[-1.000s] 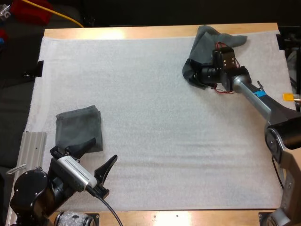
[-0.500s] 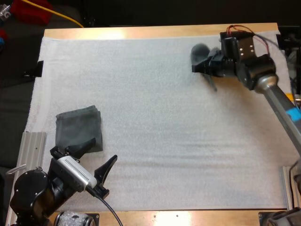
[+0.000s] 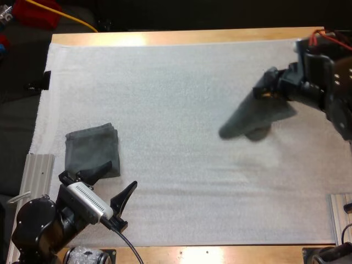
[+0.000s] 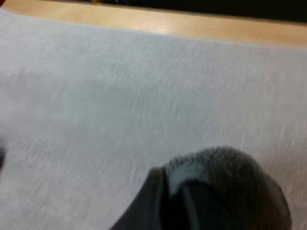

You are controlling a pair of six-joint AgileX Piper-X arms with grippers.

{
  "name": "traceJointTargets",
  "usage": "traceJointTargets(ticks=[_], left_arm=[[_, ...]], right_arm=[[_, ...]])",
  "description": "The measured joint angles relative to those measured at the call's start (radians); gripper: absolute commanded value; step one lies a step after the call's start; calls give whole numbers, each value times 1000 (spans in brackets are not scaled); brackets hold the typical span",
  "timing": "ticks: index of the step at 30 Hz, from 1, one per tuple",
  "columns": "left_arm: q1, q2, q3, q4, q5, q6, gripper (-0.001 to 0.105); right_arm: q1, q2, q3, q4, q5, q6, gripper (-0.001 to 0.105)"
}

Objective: Pick towel from pile, fold and stack

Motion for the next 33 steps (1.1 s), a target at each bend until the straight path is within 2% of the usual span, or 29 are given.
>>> traceJointTargets(ticks=[8, 11, 18, 23, 28, 33], left_arm=[[0, 0, 0, 0, 0, 0, 63], [0, 0, 0, 0, 0, 0, 63], [0, 0, 0, 0, 0, 0, 63], [0, 0, 0, 0, 0, 0, 63], [0, 0, 0, 0, 0, 0, 63], [0, 0, 0, 0, 0, 0, 63]], right_arm=[[3, -46, 0, 59, -167, 58, 1], [39, -39, -1, 47, -190, 93, 1], [239, 17, -1, -97, -202, 183, 1], [323, 77, -1, -239, -243, 243, 1], [364, 89, 13, -197, -269, 222, 1], [363, 104, 142, -128, -221, 179, 1]])
